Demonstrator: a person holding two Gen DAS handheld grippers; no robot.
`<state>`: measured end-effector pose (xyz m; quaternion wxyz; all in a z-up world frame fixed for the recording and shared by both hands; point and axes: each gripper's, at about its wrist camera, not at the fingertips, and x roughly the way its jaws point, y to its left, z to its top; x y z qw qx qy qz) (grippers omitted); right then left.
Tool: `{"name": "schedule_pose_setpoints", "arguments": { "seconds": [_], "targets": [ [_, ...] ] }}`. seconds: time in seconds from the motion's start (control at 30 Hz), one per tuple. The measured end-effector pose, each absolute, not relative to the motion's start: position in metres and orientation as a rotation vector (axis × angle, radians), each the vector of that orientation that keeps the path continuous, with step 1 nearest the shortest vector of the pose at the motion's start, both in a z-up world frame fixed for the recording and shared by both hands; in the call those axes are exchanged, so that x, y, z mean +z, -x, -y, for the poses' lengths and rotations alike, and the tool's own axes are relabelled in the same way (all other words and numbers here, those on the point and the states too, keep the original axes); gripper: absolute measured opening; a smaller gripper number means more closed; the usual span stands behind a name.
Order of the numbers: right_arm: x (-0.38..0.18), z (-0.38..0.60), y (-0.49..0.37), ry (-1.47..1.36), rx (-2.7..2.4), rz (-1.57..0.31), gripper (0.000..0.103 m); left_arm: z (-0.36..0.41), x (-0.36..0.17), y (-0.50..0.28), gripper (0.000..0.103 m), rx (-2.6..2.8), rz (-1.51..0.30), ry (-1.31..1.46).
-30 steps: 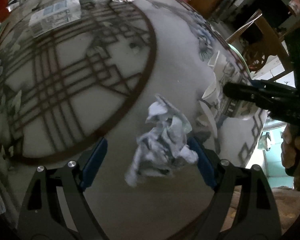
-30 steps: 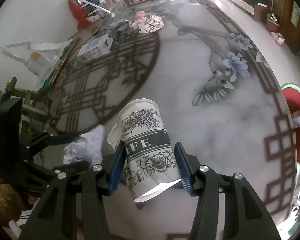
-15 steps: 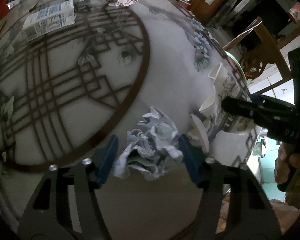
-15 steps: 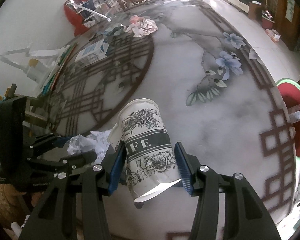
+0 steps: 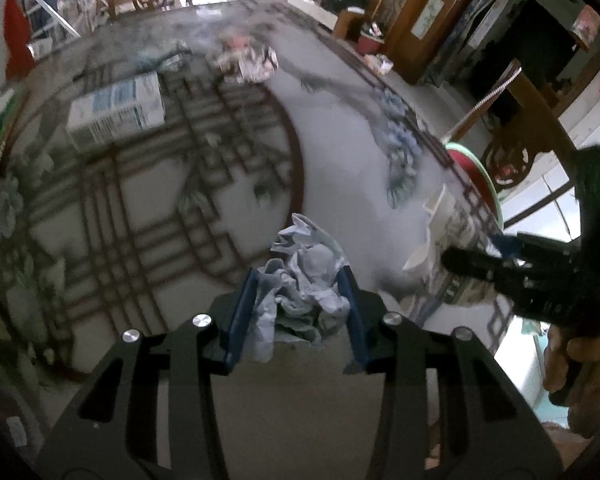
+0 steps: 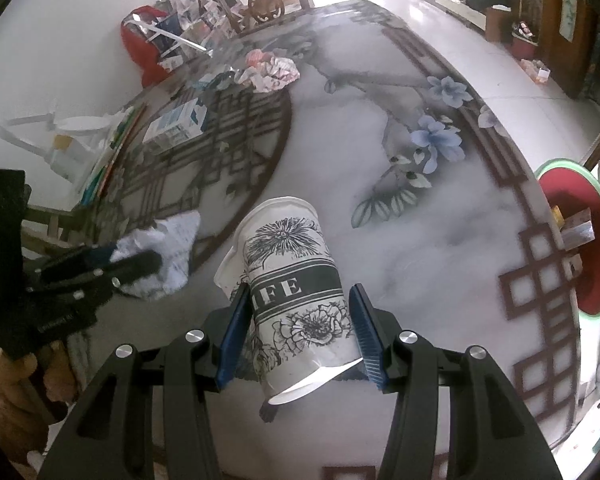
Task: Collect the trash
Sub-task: 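Carry the paper cup and tissue over the red bucket with both grippers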
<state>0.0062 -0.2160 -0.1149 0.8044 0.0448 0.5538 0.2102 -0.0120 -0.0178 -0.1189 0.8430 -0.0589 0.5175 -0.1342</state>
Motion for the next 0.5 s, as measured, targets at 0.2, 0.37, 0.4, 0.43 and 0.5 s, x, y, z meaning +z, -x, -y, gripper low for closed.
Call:
{"name": "schedule_pose_setpoints", "arguments": {
  "seconds": [0.2,0.37,0.4,0.43,0.5],
  "targets": [
    [-0.107,0.220,-0.009,-0.102,0.445,-1.166,0.049,0.015,-0.104,0.003,0.040,-0.259,-1.048,0.130],
    [-0.103,0.226,-0.013,-0.114,0.435,-1.153,0.048,0.018,-0.096,-0.002,0.040,-0.260,-1.025,0.129],
    [-0.102,0.227,-0.013,-0.117,0.432,-1.151,0.048,0.019,-0.095,-0.003,0.040,-0.262,-1.024,0.128],
    [-0.102,0.228,-0.014,-0.120,0.430,-1.150,0.048,0.021,-0.094,-0.004,0.040,-0.265,-1.023,0.127],
    [-0.103,0.232,-0.016,-0.128,0.422,-1.151,0.048,0.024,-0.093,-0.006,0.040,-0.272,-1.022,0.125]
  ]
}}
